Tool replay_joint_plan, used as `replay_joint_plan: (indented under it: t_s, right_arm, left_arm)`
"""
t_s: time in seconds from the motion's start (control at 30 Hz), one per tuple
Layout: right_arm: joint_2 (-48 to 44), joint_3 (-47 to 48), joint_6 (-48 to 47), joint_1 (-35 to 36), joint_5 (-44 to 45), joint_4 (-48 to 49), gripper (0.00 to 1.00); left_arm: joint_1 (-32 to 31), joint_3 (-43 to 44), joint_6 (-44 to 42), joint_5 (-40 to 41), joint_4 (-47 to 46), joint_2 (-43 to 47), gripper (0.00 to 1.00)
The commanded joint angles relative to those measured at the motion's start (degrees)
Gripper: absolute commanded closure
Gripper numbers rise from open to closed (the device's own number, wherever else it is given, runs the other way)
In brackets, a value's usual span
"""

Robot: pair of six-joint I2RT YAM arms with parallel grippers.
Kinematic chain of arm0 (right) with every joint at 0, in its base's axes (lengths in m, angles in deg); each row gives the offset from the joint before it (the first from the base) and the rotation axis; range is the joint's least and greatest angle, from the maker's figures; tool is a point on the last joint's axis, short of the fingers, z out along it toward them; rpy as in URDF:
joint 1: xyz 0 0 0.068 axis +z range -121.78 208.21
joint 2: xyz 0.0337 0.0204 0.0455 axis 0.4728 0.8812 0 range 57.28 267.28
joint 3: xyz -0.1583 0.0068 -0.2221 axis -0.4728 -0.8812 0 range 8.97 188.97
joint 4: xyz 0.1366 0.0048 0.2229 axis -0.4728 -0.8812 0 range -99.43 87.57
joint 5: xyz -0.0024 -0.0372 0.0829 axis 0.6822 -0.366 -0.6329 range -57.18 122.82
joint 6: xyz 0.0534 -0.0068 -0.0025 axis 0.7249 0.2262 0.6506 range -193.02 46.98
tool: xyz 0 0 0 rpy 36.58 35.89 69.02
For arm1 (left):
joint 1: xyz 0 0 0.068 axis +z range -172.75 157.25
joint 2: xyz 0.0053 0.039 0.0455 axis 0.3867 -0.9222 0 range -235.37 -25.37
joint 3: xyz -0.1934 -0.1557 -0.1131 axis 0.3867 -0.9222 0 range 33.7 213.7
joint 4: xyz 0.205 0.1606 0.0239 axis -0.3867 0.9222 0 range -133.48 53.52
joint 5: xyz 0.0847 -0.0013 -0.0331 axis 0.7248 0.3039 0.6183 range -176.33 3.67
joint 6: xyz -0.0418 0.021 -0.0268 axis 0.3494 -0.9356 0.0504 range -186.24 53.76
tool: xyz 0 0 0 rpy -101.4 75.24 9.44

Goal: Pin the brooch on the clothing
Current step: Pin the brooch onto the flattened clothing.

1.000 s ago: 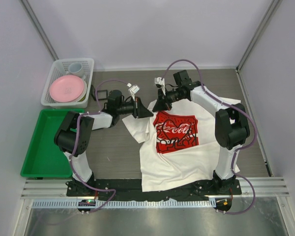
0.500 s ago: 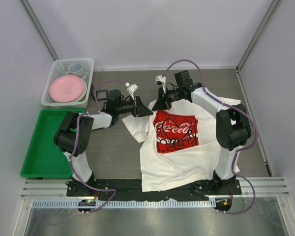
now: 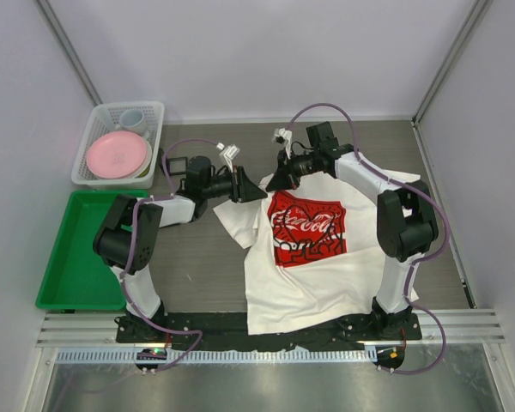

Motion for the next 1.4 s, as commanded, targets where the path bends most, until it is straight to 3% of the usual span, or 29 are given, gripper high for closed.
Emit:
replay_joint_plan:
  t_s: [0.0,0.23,0.4,0.87,1.17,1.27,1.37]
  right_arm:
    - [0.08,0.78,3.28,0.39,-5.04,-1.86,0.99]
    - [0.26,0.52,3.46,0.3,-5.05,-2.04,0.99]
    - [0.61,1.05,3.72,0.13,-5.31,-1.95,0.99]
    - [3.86,3.51,10.31,-1.1,-9.09,-1.08,0.99]
    - [5.71,2.28,25.85,-2.34,-9.18,7.0,0.99]
    - [4.92,-1.31,35.69,-2.95,-8.39,14.29,0.99]
    - [3.69,-6.58,47.55,-3.91,-7.25,26.58,0.99]
  left_arm:
    - [1.66,2.35,0.43,4.92,-4.77,2.6,0.63]
    - [1.66,2.53,0.78,4.57,-5.13,2.6,0.64]
    - [1.66,2.0,0.34,4.22,-5.22,2.34,0.73]
    - [1.57,0.51,-0.45,0.35,-8.64,2.25,0.62]
    - [1.92,-0.19,0.69,0.0,-11.45,2.95,0.53]
    - [2.97,-1.6,1.83,0.17,-12.68,4.0,0.42]
    - [4.03,-3.79,3.24,-0.09,-14.26,5.32,0.39]
